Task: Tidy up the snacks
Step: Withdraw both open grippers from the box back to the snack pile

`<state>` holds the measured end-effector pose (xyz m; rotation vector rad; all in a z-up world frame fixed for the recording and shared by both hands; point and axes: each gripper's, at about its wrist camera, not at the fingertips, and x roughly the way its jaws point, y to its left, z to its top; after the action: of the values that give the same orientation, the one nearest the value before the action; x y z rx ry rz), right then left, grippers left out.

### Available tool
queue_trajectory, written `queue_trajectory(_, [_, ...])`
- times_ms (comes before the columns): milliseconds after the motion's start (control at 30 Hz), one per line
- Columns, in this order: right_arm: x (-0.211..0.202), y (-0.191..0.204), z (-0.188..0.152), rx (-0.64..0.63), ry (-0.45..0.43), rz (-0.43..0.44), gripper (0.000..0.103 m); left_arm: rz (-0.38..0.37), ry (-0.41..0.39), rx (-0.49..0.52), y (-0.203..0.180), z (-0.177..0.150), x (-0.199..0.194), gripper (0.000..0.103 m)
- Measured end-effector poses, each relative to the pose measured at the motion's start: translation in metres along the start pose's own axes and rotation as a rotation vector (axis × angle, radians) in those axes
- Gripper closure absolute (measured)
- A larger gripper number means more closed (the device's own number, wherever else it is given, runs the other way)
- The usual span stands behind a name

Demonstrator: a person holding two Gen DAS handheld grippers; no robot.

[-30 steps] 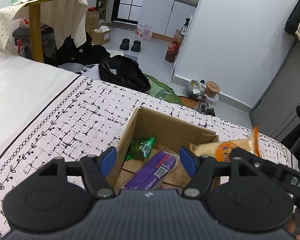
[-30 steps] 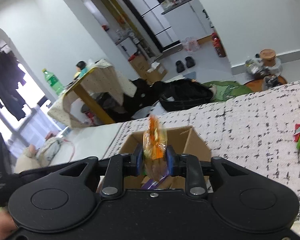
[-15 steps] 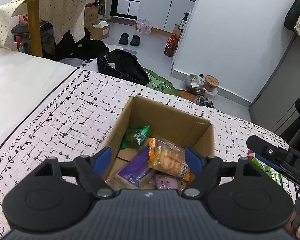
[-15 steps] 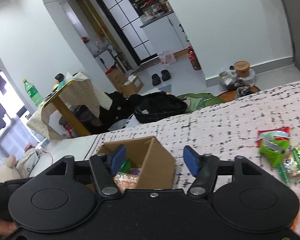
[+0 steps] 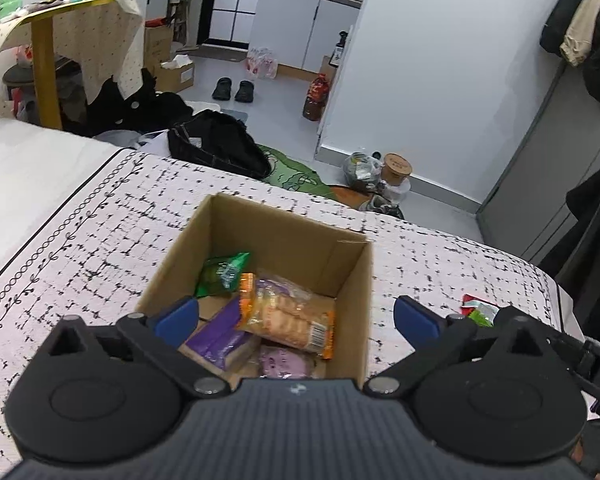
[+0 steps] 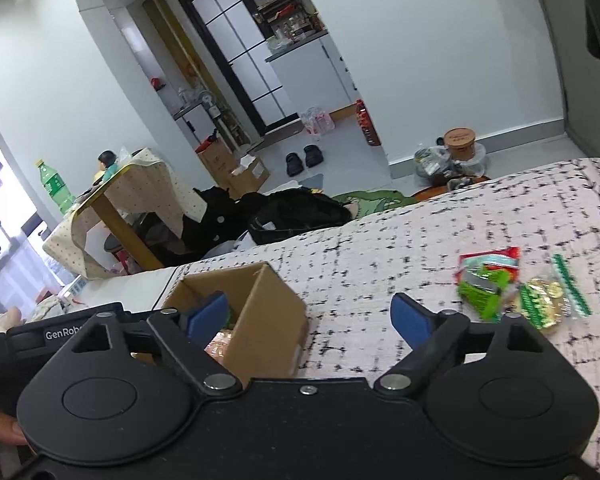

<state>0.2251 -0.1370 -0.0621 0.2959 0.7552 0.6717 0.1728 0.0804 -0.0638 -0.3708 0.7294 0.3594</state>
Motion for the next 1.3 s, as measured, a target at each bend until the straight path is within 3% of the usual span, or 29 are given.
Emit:
queue_trajectory(700, [-0.043, -0.062, -0.004, 0.049, -0.029, -0.145, 0.010, -0.105, 0.022, 0.055, -0.060, -0.015, 0.003, 0.000])
queue_trajectory(1300, [-0.056, -0.116, -0.005, 0.052, -0.003, -0.279, 0.010, -0.203, 0.107, 0.100, -0.116, -0.035, 0.039, 0.000])
